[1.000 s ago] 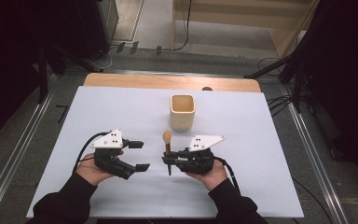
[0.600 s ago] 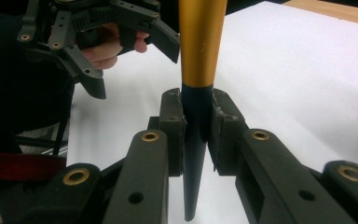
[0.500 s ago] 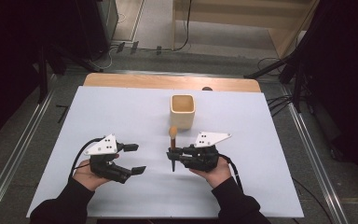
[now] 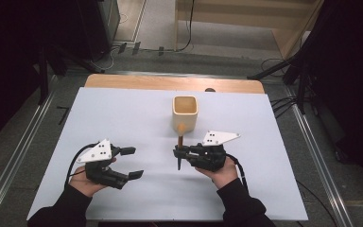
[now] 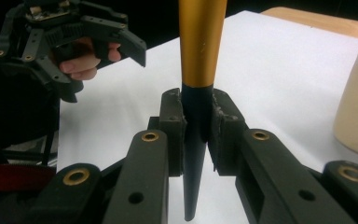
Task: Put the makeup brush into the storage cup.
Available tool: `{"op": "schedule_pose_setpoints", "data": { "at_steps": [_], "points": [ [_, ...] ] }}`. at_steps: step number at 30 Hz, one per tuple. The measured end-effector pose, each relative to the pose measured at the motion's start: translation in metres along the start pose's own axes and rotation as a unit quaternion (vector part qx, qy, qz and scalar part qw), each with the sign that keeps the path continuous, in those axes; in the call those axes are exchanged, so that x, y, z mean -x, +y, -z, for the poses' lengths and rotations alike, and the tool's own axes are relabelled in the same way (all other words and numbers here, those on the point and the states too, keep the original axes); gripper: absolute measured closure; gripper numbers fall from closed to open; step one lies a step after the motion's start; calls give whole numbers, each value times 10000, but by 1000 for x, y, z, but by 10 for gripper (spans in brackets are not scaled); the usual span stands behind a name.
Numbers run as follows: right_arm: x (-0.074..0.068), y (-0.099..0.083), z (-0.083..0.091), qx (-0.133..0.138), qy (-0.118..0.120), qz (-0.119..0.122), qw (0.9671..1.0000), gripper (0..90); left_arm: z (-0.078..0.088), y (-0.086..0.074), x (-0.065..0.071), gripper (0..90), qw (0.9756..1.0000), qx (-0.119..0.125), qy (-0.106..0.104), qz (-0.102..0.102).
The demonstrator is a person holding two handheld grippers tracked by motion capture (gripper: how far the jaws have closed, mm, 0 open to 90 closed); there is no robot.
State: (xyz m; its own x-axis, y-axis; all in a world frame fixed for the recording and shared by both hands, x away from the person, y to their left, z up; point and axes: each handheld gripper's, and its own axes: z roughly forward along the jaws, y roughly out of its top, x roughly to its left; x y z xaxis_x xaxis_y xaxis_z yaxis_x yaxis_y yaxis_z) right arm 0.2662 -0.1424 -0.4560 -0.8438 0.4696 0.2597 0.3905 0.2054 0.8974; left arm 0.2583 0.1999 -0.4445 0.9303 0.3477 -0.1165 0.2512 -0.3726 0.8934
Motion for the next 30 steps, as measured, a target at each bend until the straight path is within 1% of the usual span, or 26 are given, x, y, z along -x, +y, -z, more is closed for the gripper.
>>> {"op": "schedule_pose_setpoints", "data": {
  "at_steps": [2, 4, 8, 9, 13, 17, 19, 25, 27, 30],
  "points": [
    [0, 2, 1, 20, -32, 12, 10000, 784, 3, -1, 1, 185, 10000, 54, 28, -7],
    [-1, 4, 2, 62, -67, -12, 10000, 784, 6, -2, 1, 182, 10000, 57, 45, -2],
    [1, 11, 4, 18, -186, 78, 9998, 784, 10, -5, 0, 182, 9998, 149, 89, 31],
    [2, 13, 5, 20, -218, 95, 9997, 784, 10, -6, 0, 182, 9998, 141, 116, 29],
    [5, 21, 9, 22, -321, 112, 9994, 784, 10, -8, 0, 182, 9999, 117, 82, 31],
    [9, 30, 9, -6, -363, 170, 9992, 784, 10, -8, -1, 180, 9998, 149, 87, 56],
    [10, 34, 8, 8, -386, 190, 9991, 784, 11, -8, -1, 180, 9998, 171, 132, 36],
    [13, 44, 7, 22, -407, 220, 9989, 784, 13, -9, -2, 180, 9996, 237, 147, 15],
    [13, 46, 7, 57, -440, 185, 9988, 784, 14, -9, -2, 180, 9997, 226, 134, 17],
    [17, 46, 5, 132, -462, 123, 9988, 784, 16, -10, -2, 181, 9995, 295, 110, -16]
  ]
}}
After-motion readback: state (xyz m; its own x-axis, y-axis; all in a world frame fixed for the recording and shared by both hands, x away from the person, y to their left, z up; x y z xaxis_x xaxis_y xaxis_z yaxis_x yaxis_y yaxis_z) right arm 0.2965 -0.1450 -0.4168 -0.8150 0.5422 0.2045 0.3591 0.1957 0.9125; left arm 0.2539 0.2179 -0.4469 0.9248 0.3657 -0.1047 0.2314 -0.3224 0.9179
